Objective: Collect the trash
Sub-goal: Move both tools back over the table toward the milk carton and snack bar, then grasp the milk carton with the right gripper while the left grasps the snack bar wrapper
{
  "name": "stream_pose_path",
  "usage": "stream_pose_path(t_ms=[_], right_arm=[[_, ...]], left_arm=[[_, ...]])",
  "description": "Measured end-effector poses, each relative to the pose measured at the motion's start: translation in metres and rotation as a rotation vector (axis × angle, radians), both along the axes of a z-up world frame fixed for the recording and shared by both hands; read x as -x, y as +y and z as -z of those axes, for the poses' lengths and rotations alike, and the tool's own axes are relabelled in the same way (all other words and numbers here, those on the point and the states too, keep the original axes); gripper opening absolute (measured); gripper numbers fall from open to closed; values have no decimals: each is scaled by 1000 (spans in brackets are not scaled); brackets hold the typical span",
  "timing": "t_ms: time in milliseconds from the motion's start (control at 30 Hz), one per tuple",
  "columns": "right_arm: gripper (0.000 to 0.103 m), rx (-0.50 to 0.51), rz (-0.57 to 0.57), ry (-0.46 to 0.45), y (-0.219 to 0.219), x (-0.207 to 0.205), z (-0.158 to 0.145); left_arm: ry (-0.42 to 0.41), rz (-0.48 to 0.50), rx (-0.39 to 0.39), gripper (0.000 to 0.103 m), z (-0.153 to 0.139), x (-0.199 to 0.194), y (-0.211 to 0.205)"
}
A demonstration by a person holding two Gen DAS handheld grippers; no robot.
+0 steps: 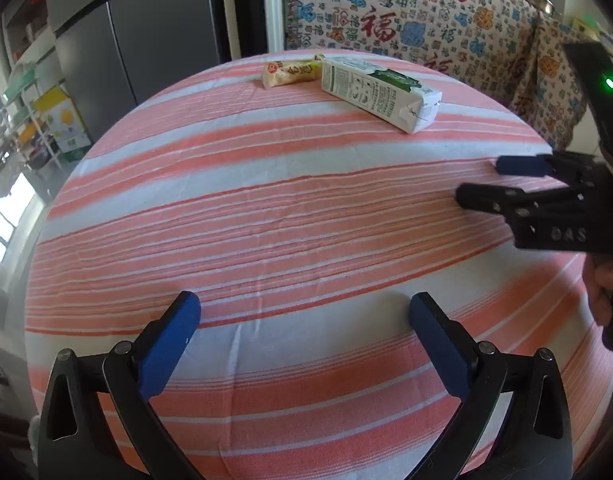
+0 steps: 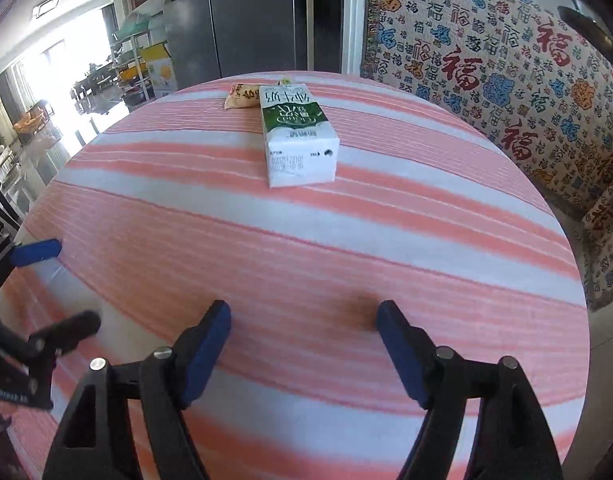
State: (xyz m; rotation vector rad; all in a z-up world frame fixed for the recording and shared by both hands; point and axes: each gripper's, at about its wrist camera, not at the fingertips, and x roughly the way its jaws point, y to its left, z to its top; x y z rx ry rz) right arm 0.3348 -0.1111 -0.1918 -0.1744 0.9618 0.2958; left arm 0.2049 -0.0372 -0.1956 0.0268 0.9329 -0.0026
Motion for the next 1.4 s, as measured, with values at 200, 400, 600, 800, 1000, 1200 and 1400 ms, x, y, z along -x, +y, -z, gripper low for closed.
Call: stream_pose_path(t_ms=[200, 400, 600, 800, 1000, 1200, 1400], right_arm=[[85, 15, -1, 47, 33, -58, -2], [84, 5, 84, 23, 46, -79, 2], [51, -38, 117, 16, 22, -46, -4], [51, 10, 223, -8, -30, 34, -11], [52, -5, 246, -52, -43, 59, -9], [56, -5, 244, -58, -43, 56, -8], [56, -11, 245, -59, -45, 56, -6]], left_arm=[[-1, -5, -3, 103, 0, -2, -2], [-2, -3, -1, 103, 1, -2, 1], [-2, -4, -1, 103, 2, -1, 2], [-3, -13, -7, 103, 2, -1, 1], [33, 45, 32, 102, -5, -19, 10], [-18, 114, 68, 102, -46, -102, 31], [78, 172, -35, 102, -24, -194, 38]])
